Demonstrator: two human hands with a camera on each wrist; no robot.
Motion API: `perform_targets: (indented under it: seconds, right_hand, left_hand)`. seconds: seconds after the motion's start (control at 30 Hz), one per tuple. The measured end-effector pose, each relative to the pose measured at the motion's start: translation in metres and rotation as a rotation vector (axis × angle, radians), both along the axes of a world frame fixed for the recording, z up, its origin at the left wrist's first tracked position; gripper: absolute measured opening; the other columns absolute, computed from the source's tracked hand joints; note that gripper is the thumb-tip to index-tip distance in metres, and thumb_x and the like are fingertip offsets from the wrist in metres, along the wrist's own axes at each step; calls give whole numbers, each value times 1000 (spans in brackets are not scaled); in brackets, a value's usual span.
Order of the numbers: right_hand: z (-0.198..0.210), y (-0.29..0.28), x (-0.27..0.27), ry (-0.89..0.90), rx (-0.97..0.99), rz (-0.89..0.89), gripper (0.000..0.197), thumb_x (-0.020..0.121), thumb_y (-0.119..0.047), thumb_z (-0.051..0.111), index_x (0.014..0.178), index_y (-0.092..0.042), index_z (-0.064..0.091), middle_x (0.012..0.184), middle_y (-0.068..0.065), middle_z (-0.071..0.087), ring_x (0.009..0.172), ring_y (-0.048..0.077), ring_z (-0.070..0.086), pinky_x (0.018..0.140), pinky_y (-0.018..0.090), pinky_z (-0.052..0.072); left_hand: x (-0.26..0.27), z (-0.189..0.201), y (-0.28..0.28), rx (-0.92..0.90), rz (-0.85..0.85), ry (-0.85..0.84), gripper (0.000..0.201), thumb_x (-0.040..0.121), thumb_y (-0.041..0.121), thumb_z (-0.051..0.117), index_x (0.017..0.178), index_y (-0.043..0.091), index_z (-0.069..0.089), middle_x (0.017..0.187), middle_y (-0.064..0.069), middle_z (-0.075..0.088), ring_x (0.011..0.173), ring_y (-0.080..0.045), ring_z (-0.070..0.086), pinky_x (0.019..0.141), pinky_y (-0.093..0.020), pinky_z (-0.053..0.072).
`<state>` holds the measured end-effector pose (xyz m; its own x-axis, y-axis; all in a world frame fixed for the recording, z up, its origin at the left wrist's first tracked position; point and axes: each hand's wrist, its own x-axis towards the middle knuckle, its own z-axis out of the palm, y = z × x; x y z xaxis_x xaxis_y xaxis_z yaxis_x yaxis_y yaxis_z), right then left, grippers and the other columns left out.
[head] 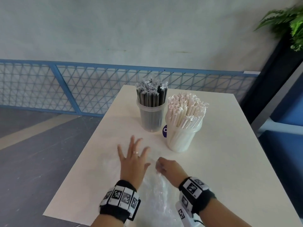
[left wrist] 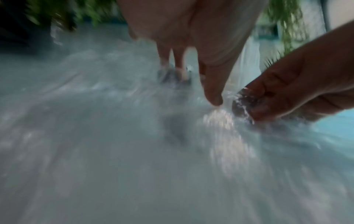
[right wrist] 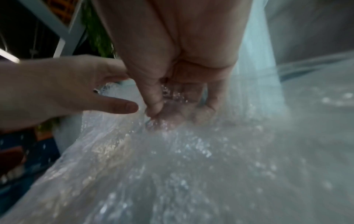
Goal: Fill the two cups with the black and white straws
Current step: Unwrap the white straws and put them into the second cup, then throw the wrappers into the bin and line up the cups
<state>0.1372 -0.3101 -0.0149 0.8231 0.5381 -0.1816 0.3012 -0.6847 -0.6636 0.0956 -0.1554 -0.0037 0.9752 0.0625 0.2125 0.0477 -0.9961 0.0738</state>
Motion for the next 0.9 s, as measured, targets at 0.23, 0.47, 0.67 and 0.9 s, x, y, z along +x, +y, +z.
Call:
perform_targets:
  seconds: [0.23, 0.47, 0.67, 0.9]
  right_hand:
    - [59, -30, -1, -37, 494, -276, 11, 93, -11, 50, 83, -6, 52, 69, -6, 62, 67, 4, 59, 80, 21, 47]
    - [101, -57, -26, -169, 809, -474, 12, 91, -2, 52, 97, -11, 48, 70, -2, 64, 70, 15, 61, 80, 37, 51]
    - [127, -106, -54, -416, 947, -517, 46, 94, 6, 41, 106, -37, 50, 88, 7, 60, 70, 16, 60, 70, 34, 55]
    - [128, -209, -95, -578, 563, -594, 73, 81, -4, 67, 137, -35, 34, 96, -10, 42, 91, 2, 54, 94, 10, 43]
  left_hand:
    - [-7, 35, -5, -1270, 56, -377, 102, 64, 59, 70, 138, 38, 3, 155, -7, 0, 143, -9, -1, 114, -36, 21]
    - [-9, 77, -39, -1452, -243, -432, 46, 85, 12, 48, 106, 46, 26, 76, -14, 66, 51, -24, 61, 83, -53, 53]
    - [-9, 123, -74, -1271, -564, -294, 11, 92, 23, 52, 98, 31, 56, 100, 9, 62, 68, -13, 62, 70, -38, 55]
    - [-8, 144, -159, -1143, -780, 103, 80, 70, -4, 74, 136, 25, 40, 109, 5, 57, 76, -8, 60, 80, -17, 51]
